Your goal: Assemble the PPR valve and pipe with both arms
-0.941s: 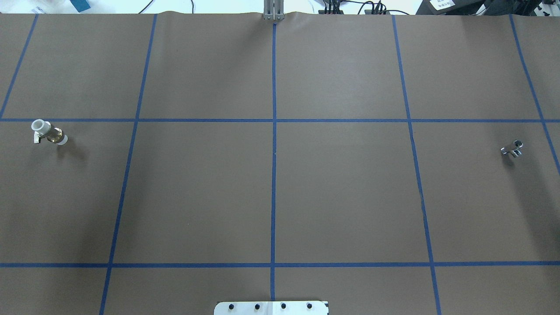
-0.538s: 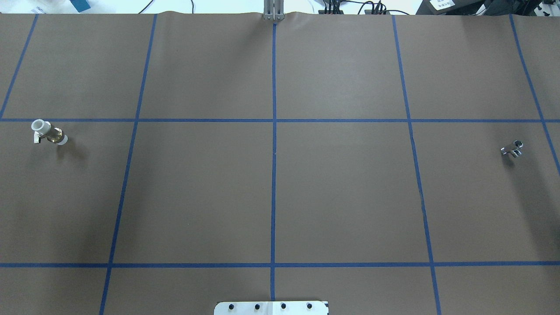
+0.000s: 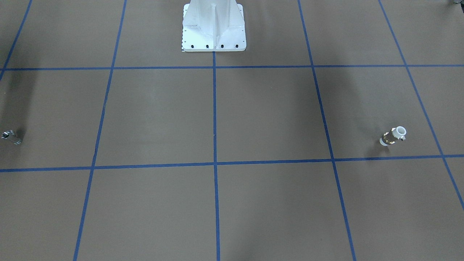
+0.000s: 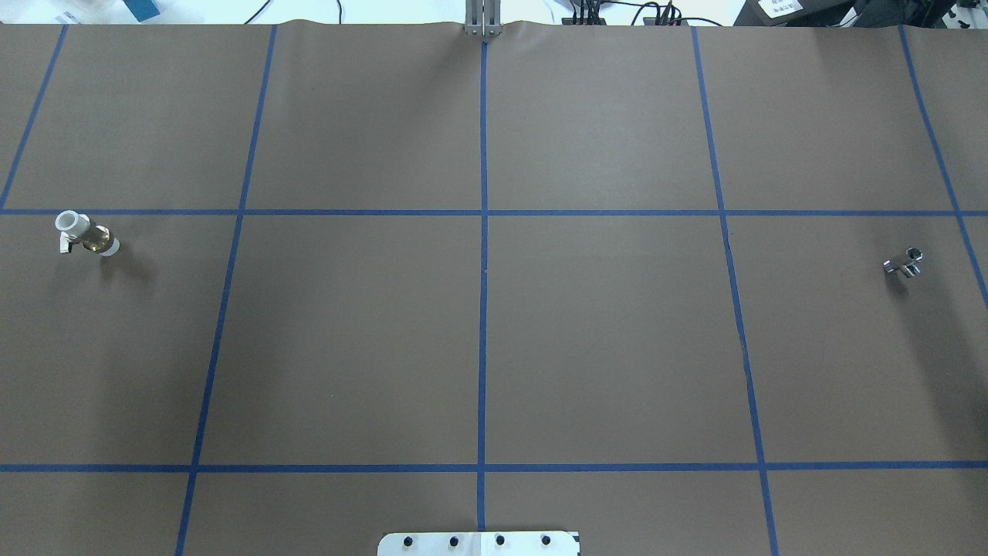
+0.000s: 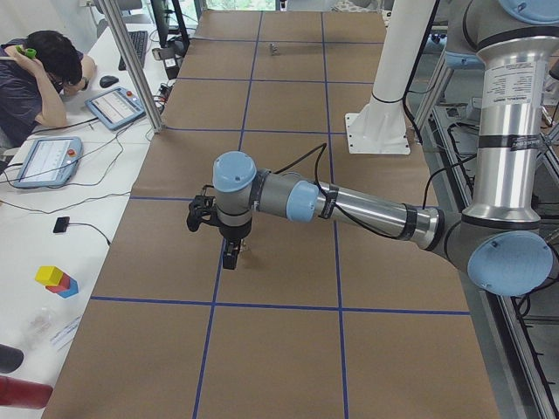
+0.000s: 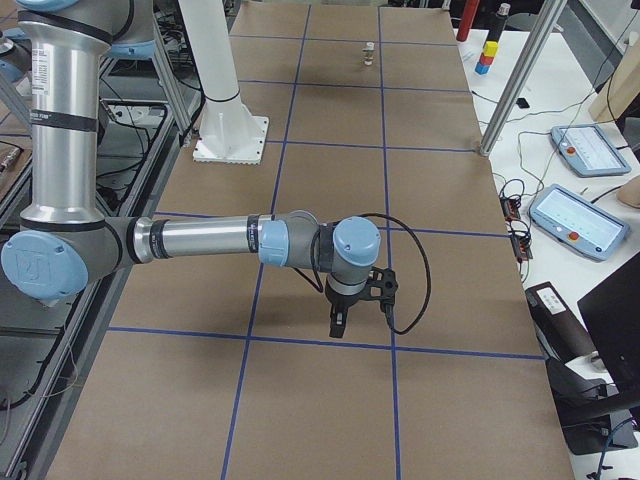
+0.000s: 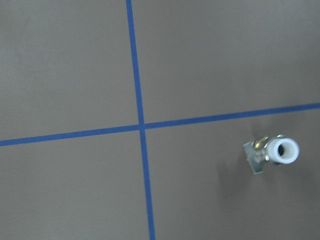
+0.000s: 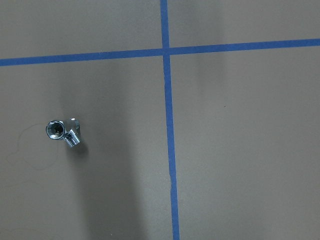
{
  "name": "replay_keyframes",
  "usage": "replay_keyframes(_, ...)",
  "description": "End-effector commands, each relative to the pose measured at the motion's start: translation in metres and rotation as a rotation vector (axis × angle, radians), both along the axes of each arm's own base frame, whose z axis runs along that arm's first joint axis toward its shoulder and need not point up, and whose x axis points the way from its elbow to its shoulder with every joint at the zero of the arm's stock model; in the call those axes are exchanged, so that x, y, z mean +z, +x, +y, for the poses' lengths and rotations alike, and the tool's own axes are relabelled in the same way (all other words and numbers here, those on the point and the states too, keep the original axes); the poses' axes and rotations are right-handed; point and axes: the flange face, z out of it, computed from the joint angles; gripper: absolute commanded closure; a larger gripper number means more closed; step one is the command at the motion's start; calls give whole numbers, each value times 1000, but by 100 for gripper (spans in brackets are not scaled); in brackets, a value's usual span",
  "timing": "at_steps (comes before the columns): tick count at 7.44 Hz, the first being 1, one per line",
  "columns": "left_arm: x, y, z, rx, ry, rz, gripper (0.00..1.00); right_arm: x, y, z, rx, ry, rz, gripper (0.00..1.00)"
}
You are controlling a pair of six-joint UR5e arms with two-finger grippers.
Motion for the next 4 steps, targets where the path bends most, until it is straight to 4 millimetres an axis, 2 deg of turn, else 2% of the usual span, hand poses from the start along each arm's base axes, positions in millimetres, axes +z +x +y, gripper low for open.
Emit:
replay_keyframes(1, -25, 82, -16, 94, -11, 14, 0, -1, -1, -1, -3, 3, 0, 0)
replay_keyframes(2, -34, 118, -27, 88, -62, 16, 0, -2, -1, -1, -3, 8, -1, 0)
replay_keyframes(3, -36, 136, -36, 93, -52, -23, 0, 0, -1, -1, -3, 3, 0, 0)
replay_keyframes(4, -31, 159, -34, 116, -41, -74, 0, 0, -1, -1, -3, 3, 0, 0)
